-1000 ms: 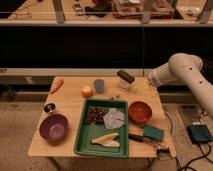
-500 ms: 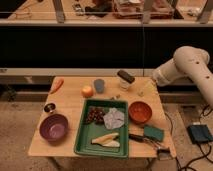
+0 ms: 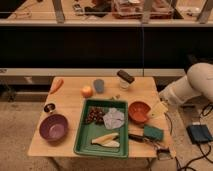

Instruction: Place sponge in purple bowl

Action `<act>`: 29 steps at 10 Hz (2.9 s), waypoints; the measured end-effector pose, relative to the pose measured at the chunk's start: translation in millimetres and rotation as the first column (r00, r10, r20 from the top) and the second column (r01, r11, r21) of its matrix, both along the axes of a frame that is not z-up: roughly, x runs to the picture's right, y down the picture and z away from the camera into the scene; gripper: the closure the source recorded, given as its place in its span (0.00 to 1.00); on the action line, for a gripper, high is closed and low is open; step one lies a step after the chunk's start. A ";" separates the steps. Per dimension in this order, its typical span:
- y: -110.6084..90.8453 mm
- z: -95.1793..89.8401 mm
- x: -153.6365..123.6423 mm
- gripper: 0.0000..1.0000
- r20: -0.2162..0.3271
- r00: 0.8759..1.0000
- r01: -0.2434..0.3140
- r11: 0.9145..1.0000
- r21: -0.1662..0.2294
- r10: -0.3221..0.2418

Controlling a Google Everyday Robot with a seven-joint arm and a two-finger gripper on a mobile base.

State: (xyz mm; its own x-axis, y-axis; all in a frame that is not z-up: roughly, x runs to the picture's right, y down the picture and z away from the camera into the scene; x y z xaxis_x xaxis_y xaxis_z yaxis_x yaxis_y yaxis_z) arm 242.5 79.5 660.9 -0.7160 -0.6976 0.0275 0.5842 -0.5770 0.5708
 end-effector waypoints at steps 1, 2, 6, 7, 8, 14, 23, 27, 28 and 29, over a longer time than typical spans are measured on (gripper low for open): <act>0.3 -0.3 -0.3 0.20 0.000 1.000 -0.001 1.000 -0.001 0.001; 0.3 0.0 -0.9 0.20 0.001 1.000 0.000 1.000 -0.001 0.000; 11.5 10.4 -6.0 0.20 0.003 1.000 0.020 1.000 0.002 -0.020; 22.3 18.3 -5.8 0.20 0.001 1.000 0.031 0.999 0.008 -0.031; 37.4 29.2 -4.6 0.20 0.005 0.999 0.045 0.999 0.025 -0.045; 83.0 65.1 8.0 0.20 -0.006 0.997 0.080 0.996 0.050 -0.080; 103.4 145.3 76.8 0.20 -0.018 0.998 0.054 0.991 0.124 -0.052; 95.2 146.4 81.3 0.20 -0.020 0.996 0.092 0.982 0.167 -0.090; 100.7 150.9 81.2 0.20 -0.022 0.995 0.102 0.982 0.159 -0.100; 107.6 157.3 82.0 0.20 -0.029 0.993 0.117 0.982 0.149 -0.114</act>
